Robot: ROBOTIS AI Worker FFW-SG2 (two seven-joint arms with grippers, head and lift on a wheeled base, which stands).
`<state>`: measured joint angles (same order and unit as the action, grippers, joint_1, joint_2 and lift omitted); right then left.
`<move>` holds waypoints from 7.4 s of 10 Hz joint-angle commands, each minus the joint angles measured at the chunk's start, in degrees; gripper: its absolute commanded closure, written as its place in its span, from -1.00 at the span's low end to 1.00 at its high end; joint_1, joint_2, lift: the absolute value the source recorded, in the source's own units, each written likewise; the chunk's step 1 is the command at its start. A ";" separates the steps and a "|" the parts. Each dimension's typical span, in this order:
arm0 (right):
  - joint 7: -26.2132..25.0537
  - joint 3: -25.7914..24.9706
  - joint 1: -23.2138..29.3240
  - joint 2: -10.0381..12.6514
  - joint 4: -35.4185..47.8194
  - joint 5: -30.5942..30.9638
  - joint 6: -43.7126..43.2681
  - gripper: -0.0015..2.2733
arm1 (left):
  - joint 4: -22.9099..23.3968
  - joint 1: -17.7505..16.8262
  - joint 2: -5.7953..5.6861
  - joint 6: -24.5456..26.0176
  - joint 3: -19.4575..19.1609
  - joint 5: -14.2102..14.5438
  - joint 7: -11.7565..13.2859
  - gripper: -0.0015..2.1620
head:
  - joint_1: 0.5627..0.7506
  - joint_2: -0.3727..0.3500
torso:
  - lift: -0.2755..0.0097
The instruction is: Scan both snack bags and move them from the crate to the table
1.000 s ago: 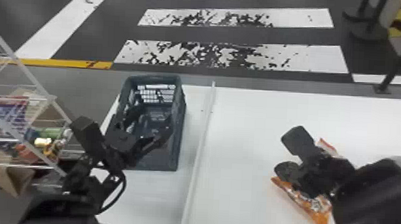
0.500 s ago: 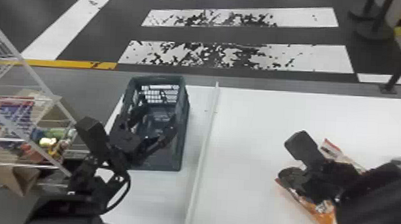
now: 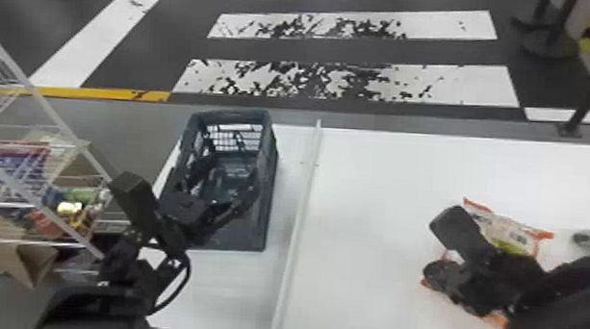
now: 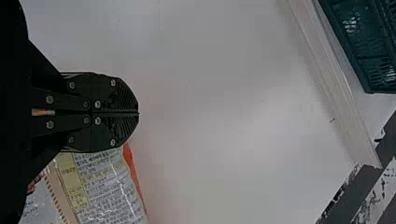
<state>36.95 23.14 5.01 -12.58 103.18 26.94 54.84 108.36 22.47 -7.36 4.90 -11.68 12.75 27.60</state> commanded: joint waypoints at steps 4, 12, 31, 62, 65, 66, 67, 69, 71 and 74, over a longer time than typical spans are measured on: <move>0.41 -2.31 2.38 -0.43 2.55 -0.05 1.02 0.95 | 0.01 0.12 -0.02 -0.01 0.08 0.09 0.00 -0.84 | 0.41 0.49 | 0.69; 0.32 -4.16 4.93 -0.87 4.40 0.92 1.55 0.95 | -0.78 0.03 -0.02 -0.72 0.69 -0.27 0.09 -0.84 | 0.41 0.38 | 0.69; -14.97 -27.89 -4.48 -8.43 -15.55 -18.41 -3.55 -0.64 | 0.19 1.08 -0.02 -0.36 -0.28 -0.35 0.44 -0.84 | 0.41 -0.52 | 0.69; -13.92 -26.57 0.27 -4.47 10.11 -16.83 17.19 0.98 | 0.89 2.05 0.06 -0.54 -1.51 -0.18 0.53 -0.84 | 0.41 -0.13 | 0.69; -14.89 -31.49 0.09 -5.18 0.97 -17.54 7.88 0.98 | 0.89 1.96 0.06 -0.36 -1.33 -0.18 0.53 -0.84 | 0.41 -0.33 | 0.69; -14.97 -31.84 -0.08 -5.44 -1.75 -17.54 4.89 0.98 | 0.98 1.96 0.06 -0.36 -1.24 -0.18 0.53 -0.84 | 0.41 -0.40 | 0.69; -15.06 -31.84 -0.70 -5.71 -4.04 -17.54 3.66 0.98 | 1.07 1.96 0.06 -0.36 -1.15 -0.18 0.53 -0.84 | 0.41 -0.45 | 0.69; -15.15 -31.41 -2.11 -6.06 -7.99 -16.92 1.90 0.98 | 1.24 1.96 0.06 -0.36 -1.24 -0.18 0.53 -0.84 | 0.41 -0.51 | 0.69; -15.15 -30.53 -3.16 -6.50 -10.81 -16.48 0.85 0.98 | 1.24 1.96 0.06 -0.36 -1.24 -0.18 0.53 -0.84 | 0.41 -0.53 | 0.69; -15.85 -29.65 -3.42 -6.50 -13.71 -16.22 -1.09 0.96 | 1.24 1.88 -0.02 -0.36 -1.24 -0.18 0.53 -0.84 | 0.41 -0.55 | 0.69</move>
<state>21.07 -6.69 1.59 -19.07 89.97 10.71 54.15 109.60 24.39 -7.33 4.54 -12.95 12.56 28.12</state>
